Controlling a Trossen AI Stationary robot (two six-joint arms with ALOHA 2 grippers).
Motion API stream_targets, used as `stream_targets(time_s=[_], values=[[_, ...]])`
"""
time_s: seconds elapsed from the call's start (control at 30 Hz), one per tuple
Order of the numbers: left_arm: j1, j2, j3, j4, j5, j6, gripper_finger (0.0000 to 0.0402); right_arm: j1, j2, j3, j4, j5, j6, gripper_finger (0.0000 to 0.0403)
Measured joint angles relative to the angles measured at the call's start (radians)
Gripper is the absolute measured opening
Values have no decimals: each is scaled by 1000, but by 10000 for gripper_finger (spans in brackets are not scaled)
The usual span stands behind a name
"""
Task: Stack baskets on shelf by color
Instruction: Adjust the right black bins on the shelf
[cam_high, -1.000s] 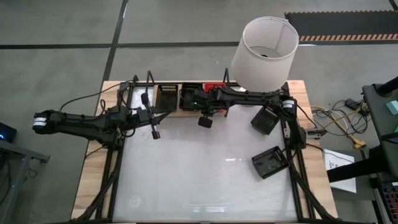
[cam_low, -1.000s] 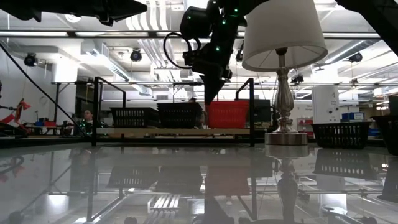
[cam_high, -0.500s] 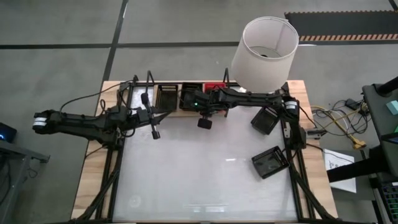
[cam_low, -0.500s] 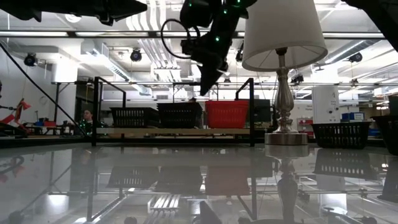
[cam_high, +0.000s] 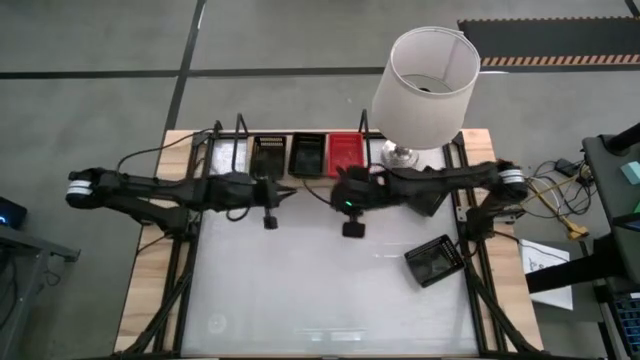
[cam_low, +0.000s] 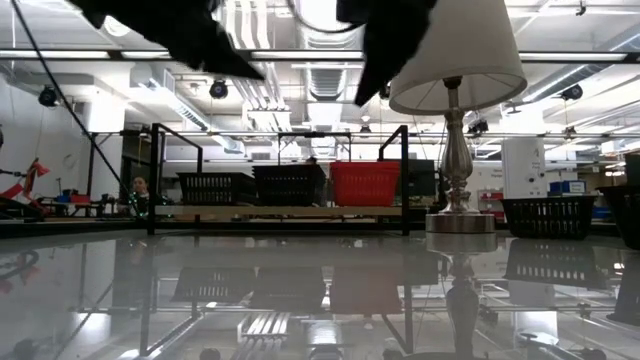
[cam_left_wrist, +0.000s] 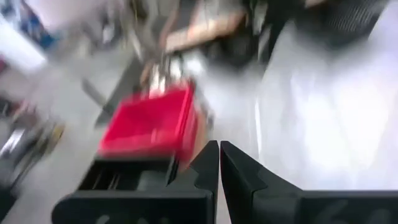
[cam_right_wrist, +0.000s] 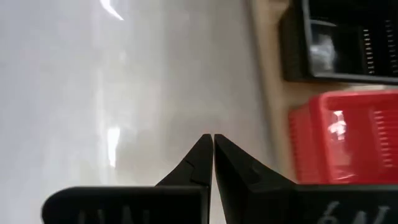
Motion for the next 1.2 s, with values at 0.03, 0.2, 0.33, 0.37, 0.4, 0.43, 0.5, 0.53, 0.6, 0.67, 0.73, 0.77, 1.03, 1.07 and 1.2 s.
stream_targets(time_s=[0.03, 0.2, 0.33, 0.37, 0.4, 0.43, 0.5, 0.53, 0.6, 0.67, 0.73, 0.77, 1.03, 1.07, 1.2], values=[[8, 29, 27, -63, -29, 0, 0, 17, -36, -44, 28, 0, 15, 9], [76, 152, 145, -271, -141, 18, 0, 101, -194, -234, 143, 0, 81, 9], [144, 234, 219, -407, -141, 52, 0, 161, -294, -345, 222, 39, 125, 9], [161, 251, 237, -432, -141, 59, 0, 175, -315, -369, 233, 56, 133, 9], [176, 264, 254, -466, -142, 69, 0, 187, -334, -391, 245, 74, 143, 9], [191, 277, 270, -490, -143, 85, 0, 198, -351, -410, 256, 89, 150, 9], [220, 298, 292, -516, -145, 123, 0, 216, -385, -446, 275, 119, 170, 9], [234, 310, 298, -522, -145, 137, 0, 224, -399, -461, 278, 131, 177, 9], [251, 330, 311, -519, -144, 161, 0, 233, -418, -489, 291, 148, 189, 9], [262, 346, 321, -518, -140, 168, 0, 237, -430, -514, 304, 157, 195, 9], [269, 365, 329, -514, -140, 170, 0, 237, -437, -531, 316, 158, 195, 9], [271, 374, 330, -517, -139, 174, 0, 237, -437, -536, 319, 158, 196, 9], [277, 405, 331, -517, -137, 192, 0, 237, -428, -543, 319, 158, 192, 9], [277, 405, 331, -516, -137, 191, 0, 237, -428, -543, 320, 158, 192, 9], [277, 403, 328, -516, -137, 185, 0, 236, -428, -544, 320, 158, 192, 9]])
